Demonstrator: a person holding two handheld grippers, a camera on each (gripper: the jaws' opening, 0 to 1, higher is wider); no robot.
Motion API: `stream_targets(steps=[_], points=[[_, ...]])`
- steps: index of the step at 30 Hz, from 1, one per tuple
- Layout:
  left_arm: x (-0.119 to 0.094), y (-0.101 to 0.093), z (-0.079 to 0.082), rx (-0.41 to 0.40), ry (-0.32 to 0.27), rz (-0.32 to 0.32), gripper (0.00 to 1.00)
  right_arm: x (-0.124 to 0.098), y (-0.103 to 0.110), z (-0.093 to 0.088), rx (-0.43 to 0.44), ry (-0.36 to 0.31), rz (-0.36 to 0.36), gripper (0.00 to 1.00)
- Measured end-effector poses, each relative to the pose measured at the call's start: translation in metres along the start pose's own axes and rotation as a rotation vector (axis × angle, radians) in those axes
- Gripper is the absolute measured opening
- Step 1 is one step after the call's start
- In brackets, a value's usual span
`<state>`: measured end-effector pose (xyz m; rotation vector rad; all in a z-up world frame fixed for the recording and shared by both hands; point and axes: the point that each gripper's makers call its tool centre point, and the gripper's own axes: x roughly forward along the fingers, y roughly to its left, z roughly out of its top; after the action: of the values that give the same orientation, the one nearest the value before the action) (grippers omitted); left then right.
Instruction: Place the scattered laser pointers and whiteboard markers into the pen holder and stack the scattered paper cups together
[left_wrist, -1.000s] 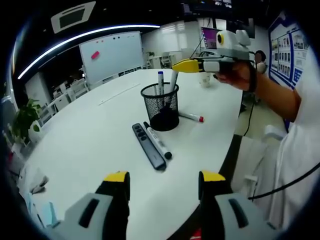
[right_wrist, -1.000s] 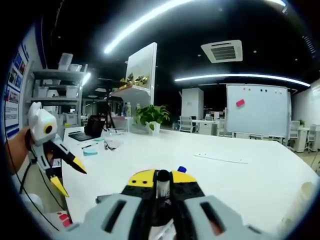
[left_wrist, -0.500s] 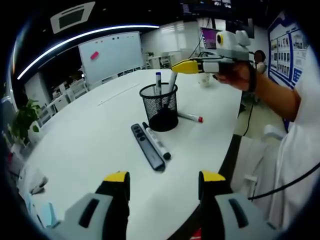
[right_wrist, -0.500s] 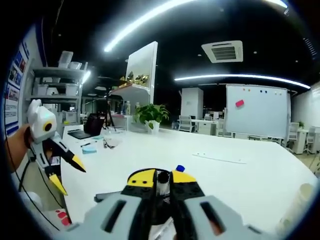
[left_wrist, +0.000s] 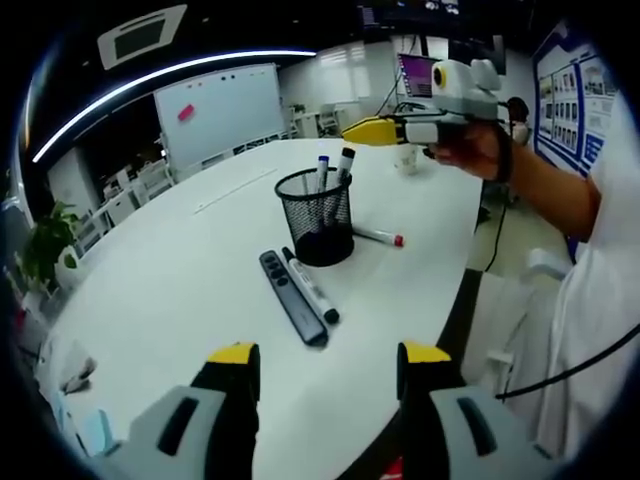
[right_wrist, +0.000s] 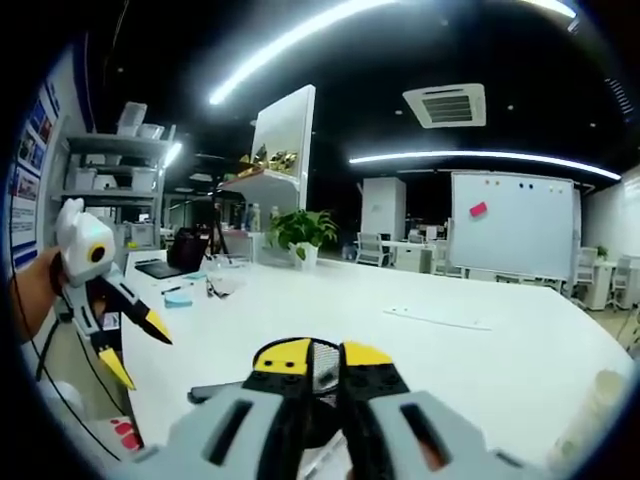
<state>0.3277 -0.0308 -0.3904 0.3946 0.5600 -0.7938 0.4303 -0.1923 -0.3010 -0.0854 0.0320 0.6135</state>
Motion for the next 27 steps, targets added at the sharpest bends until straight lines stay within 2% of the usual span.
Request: stream_targets(steps=[27], points=[[0.0023,0.0026,0.0038,0.005,-0.013,-0.005,0.55,-0.0045,-0.0035,0.0006,0.008,0.006,-0.019,0.11]])
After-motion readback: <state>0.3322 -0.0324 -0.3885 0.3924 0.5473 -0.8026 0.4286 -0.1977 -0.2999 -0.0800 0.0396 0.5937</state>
